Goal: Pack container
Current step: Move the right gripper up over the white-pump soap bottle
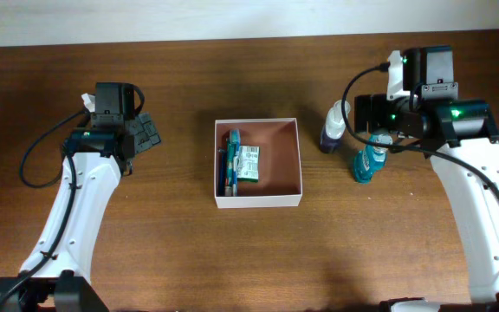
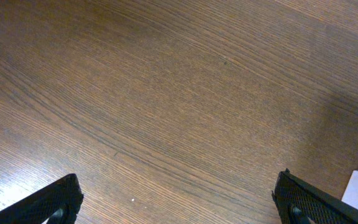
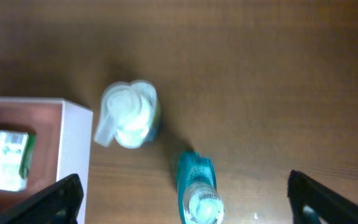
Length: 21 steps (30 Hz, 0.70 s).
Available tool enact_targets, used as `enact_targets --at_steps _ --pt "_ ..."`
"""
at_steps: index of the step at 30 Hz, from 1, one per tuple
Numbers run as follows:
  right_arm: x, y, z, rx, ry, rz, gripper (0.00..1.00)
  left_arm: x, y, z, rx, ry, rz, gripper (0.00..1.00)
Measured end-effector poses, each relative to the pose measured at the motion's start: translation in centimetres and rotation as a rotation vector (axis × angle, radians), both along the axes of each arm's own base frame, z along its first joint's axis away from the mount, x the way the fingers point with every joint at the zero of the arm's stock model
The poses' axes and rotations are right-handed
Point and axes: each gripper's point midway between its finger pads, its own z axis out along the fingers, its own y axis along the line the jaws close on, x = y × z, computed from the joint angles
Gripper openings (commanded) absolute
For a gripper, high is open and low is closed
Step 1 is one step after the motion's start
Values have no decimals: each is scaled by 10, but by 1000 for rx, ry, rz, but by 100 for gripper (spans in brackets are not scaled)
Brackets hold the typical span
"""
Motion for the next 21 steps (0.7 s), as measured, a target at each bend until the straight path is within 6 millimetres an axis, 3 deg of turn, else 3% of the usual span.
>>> enact_targets --at_steps 5,14,21 --pt "15 14 -3 45 -29 -12 93 0 0 0 0 0 0 99" --pt "42 58 -29 82 -31 -56 93 0 0 0 0 0 0 99" --pt "57 57 -60 84 0 -181 93 0 0 0 0 0 0 99"
